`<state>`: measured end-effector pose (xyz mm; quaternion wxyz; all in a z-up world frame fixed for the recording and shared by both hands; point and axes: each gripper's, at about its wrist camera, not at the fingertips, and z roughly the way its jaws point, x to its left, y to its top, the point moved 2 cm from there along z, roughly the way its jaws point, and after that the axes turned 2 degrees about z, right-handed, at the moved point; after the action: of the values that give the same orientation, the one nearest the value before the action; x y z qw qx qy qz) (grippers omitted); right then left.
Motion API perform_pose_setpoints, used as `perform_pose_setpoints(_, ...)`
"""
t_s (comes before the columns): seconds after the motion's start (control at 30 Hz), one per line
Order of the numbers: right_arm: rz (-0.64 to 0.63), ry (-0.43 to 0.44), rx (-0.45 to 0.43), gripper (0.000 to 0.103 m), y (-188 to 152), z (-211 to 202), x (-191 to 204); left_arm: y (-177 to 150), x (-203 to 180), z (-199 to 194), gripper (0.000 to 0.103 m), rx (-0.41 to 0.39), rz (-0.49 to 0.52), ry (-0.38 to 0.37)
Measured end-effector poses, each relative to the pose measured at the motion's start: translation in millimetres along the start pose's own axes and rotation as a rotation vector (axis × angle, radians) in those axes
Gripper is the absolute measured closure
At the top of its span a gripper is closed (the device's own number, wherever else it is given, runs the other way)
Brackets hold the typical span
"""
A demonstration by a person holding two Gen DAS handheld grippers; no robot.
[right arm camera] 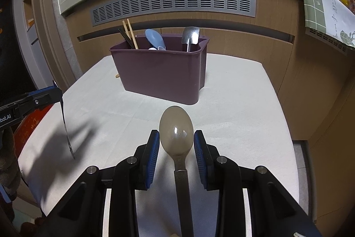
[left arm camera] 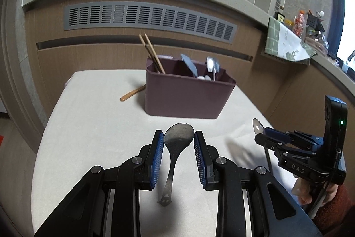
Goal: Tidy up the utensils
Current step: 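Drop the metal spoon into the holder with the left tool while the right tool drops the brown spoon in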
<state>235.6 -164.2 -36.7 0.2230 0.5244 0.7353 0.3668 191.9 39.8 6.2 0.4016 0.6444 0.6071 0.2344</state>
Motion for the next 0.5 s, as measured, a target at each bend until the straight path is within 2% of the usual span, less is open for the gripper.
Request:
perform_pose_setpoints(0.13, 0.003, 0.008, -0.053, 0.074, 16, -10, 2, 23, -4, -14, 0.074, -0.072, 0.012, -0.010)
perform_pose_setpoints(0.23, 0.014, 0.028, -0.178, 0.075, 50, -37, 1, 62, -7, -34, 0.074, -0.162, 0.022, -0.037)
perform_pose_setpoints(0.33, -0.011, 0.040, -0.327, 0.076, 100, -73, 3, 118, -12, -58, 0.074, -0.270, 0.029, -0.110)
perform_pose_setpoints(0.37, -0.019, 0.040, -0.393, 0.086, 121, -86, 4, 132, -12, -60, 0.074, -0.297, 0.022, -0.121)
perform_pose_setpoints(0.4, -0.024, 0.036, -0.438, 0.103, 140, -94, 5, 148, -11, -60, 0.074, -0.329, 0.012, -0.134)
perform_pose_setpoints(0.5, -0.021, 0.046, -0.499, 0.101, 180, -93, 6, 172, 0, -45, 0.074, -0.360, -0.034, -0.159)
